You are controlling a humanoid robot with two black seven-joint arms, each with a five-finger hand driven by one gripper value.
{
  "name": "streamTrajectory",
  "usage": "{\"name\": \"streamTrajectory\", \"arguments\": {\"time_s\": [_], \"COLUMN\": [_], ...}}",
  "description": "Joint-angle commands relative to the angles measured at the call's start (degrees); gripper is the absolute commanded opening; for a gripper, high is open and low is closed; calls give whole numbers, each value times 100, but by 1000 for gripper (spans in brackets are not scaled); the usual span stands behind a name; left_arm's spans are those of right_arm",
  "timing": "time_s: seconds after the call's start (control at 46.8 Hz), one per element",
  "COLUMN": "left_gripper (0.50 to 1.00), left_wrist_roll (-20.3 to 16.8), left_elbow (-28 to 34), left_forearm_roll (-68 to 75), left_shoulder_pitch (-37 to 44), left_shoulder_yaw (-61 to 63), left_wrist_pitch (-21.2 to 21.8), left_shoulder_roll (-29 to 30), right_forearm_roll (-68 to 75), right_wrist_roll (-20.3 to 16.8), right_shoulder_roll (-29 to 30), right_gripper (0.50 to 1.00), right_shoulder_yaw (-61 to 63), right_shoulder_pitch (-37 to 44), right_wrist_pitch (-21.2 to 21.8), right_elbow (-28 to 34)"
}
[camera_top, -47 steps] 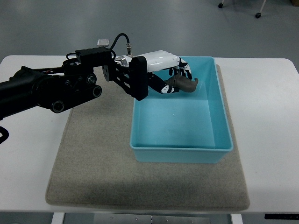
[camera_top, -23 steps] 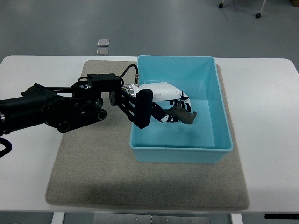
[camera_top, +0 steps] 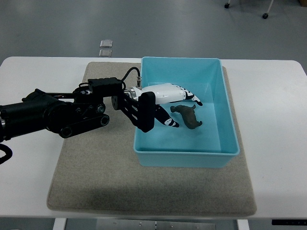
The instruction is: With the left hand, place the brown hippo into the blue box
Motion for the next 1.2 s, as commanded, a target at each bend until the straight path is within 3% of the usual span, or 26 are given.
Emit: {"name": "streamTrajectory", "arguments": {"time_s": [0.0, 0.171, 0.278, 0.535, 0.856, 1.027, 1.176], "left_gripper": [960, 962, 994, 994, 996, 999, 999], "left_wrist_roll": [-9, -9, -9, 0, 9, 9, 9], "left_elbow": [-1, -1, -1, 113, 1212, 1625, 2003], "left_forearm_roll": [-20, -116, -484, -2716, -5107, -6855, -8139], "left_shoulder_pitch": [-3, 6, 41, 68, 59, 68, 76], "left_shoulder_yaw": [-17, -332, -816, -1529, -1572, -1739, -1827], "left_wrist_pitch": [17, 148, 350, 456, 518, 334, -527], "left_shoulder_roll": [0, 71, 114, 404, 607, 651, 747], "right_forearm_roll": [0, 0, 0, 0, 0, 0, 0], "right_wrist_roll": [0, 0, 0, 0, 0, 0, 0], "right_shoulder_roll": [0, 0, 0, 0, 0, 0, 0], "right_gripper": [936, 936, 936, 936, 936, 936, 936], "right_shoulder_yaw": [0, 0, 0, 0, 0, 0, 0], "right_shoulder_pitch": [0, 0, 0, 0, 0, 0, 0], "right_wrist_pitch": [0, 0, 0, 0, 0, 0, 0], "right_elbow": [0, 0, 0, 0, 0, 0, 0]}}
